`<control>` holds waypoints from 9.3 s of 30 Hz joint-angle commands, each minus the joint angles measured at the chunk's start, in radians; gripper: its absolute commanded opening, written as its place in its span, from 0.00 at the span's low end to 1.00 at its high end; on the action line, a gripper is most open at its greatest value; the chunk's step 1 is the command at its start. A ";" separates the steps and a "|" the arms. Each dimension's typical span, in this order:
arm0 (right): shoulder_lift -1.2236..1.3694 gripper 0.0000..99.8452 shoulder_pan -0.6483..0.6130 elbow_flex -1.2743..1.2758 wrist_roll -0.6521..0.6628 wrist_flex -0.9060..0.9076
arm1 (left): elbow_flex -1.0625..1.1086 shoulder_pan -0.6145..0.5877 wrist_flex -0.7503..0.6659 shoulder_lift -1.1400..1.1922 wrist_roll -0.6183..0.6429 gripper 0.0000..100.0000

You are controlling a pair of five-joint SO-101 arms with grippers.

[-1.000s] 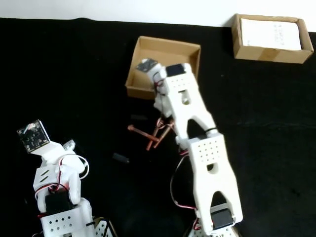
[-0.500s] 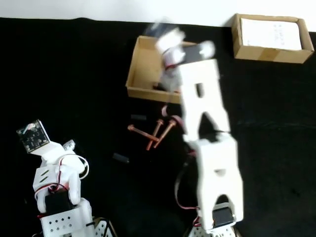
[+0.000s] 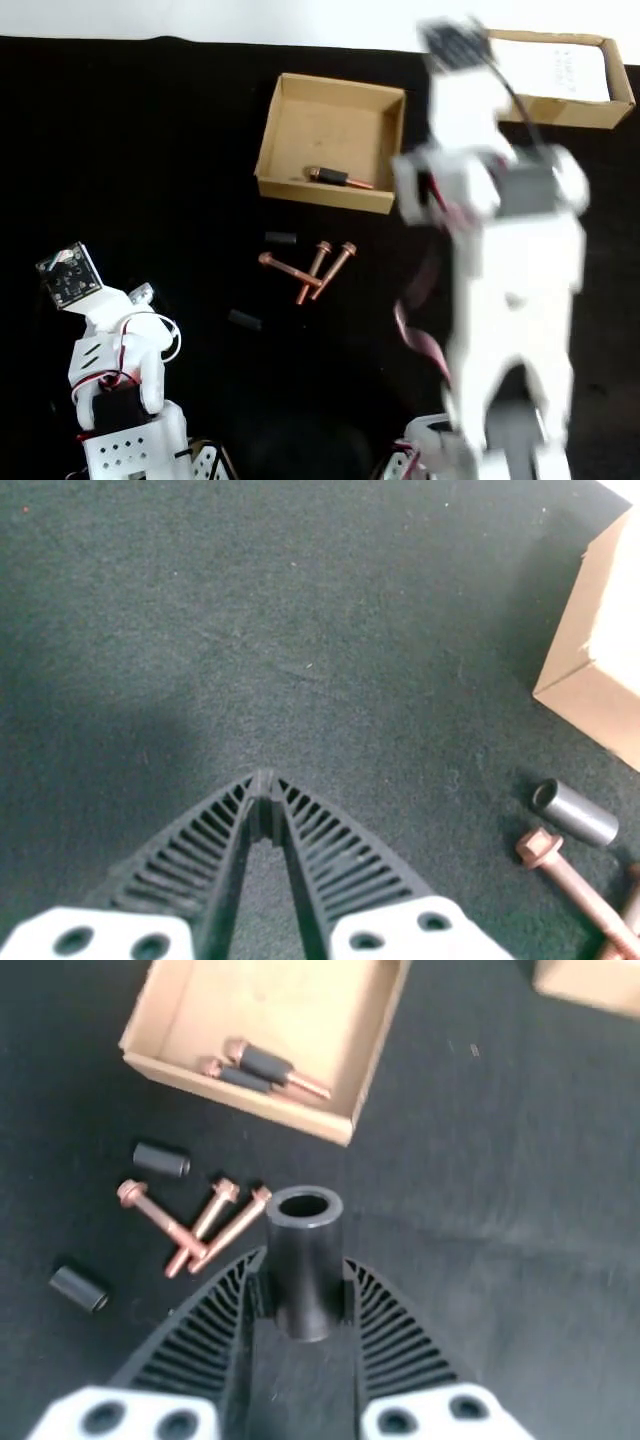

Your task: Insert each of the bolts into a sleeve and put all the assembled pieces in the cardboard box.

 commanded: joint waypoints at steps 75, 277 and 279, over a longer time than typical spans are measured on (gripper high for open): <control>-1.437 0.01 1.227 2.068 0.275 -1.178 | -2.051 0.854 0.588 2.382 -0.097 0.21; -0.176 0.01 -0.084 0.463 0.115 -0.992 | -0.427 0.219 0.180 -0.012 -0.032 0.01; -0.076 0.01 -0.108 0.409 0.187 -0.992 | -0.403 0.153 0.152 0.008 -0.032 0.01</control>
